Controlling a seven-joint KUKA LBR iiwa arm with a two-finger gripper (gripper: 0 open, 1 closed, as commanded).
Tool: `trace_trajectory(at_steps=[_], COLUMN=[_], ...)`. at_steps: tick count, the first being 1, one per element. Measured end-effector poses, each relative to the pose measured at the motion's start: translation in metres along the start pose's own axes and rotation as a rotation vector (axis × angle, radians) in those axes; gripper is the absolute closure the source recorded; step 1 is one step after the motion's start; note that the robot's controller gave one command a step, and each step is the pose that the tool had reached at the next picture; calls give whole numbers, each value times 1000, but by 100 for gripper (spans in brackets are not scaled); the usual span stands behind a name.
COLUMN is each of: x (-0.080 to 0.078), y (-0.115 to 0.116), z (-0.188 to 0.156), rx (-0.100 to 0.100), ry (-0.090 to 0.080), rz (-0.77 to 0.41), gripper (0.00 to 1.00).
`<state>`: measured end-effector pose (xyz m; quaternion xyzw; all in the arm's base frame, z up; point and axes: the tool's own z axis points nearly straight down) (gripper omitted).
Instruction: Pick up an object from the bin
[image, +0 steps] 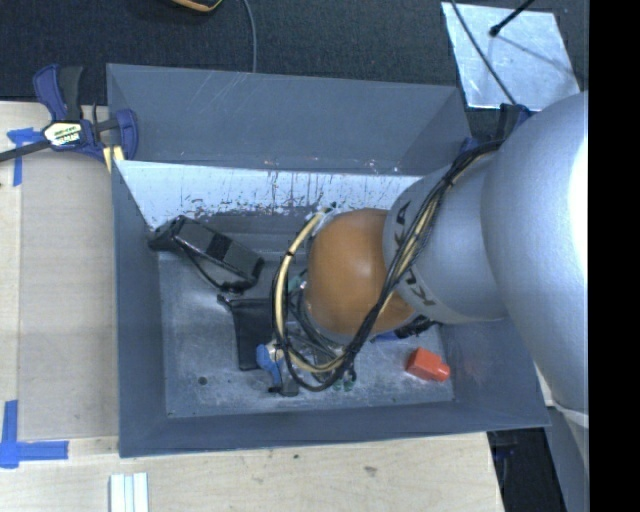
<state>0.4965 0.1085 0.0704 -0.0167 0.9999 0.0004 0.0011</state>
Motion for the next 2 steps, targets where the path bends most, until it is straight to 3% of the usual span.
trace_trajectory(at_steps=[1, 2], x=[-5, -2], y=[34, 96], z=[-112, -198], rx=[-2, -6], ry=[-8, -9], rz=[52, 29], gripper=[100, 100])
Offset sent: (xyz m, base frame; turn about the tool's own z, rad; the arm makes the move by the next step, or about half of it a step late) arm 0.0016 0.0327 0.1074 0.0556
